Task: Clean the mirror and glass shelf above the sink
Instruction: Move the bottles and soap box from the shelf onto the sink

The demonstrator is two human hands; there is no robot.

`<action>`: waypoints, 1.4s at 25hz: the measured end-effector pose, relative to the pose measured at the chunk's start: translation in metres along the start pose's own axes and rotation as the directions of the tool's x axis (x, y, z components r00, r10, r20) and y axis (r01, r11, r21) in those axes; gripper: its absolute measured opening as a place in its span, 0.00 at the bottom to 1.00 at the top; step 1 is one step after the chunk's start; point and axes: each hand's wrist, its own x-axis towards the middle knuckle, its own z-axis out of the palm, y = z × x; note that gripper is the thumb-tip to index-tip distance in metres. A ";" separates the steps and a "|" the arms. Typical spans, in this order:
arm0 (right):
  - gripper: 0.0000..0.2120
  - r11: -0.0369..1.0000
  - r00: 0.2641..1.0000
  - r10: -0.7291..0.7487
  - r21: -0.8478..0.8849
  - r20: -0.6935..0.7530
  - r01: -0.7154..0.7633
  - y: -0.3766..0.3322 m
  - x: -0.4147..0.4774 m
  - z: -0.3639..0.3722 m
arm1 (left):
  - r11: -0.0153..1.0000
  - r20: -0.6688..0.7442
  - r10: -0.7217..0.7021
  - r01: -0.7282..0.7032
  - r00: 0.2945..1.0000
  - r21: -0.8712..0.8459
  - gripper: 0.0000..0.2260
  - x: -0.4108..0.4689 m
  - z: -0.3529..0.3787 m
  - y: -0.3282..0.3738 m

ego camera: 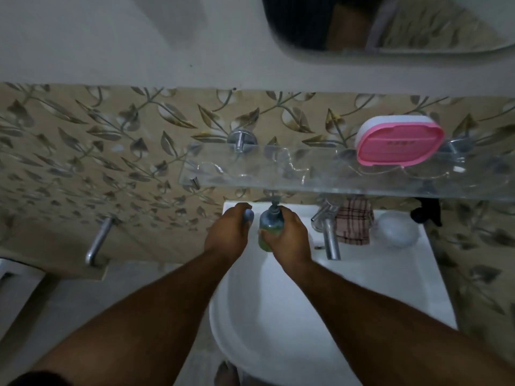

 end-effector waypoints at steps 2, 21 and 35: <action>0.28 1.000 0.999 -0.031 -0.006 -0.035 0.031 -0.002 0.016 0.012 | 0.999 0.005 -0.011 0.011 1.000 0.037 0.07 0.021 0.011 -0.002; 0.41 0.993 0.996 -0.067 -0.099 -0.062 0.061 0.014 0.038 0.006 | 0.889 0.049 0.284 -0.283 0.958 0.359 0.22 0.051 0.011 -0.003; 0.13 0.731 0.651 -0.679 -0.229 -0.339 0.643 0.000 -0.055 -0.167 | 0.760 -0.225 0.599 -0.458 0.768 0.461 0.26 0.026 -0.077 0.111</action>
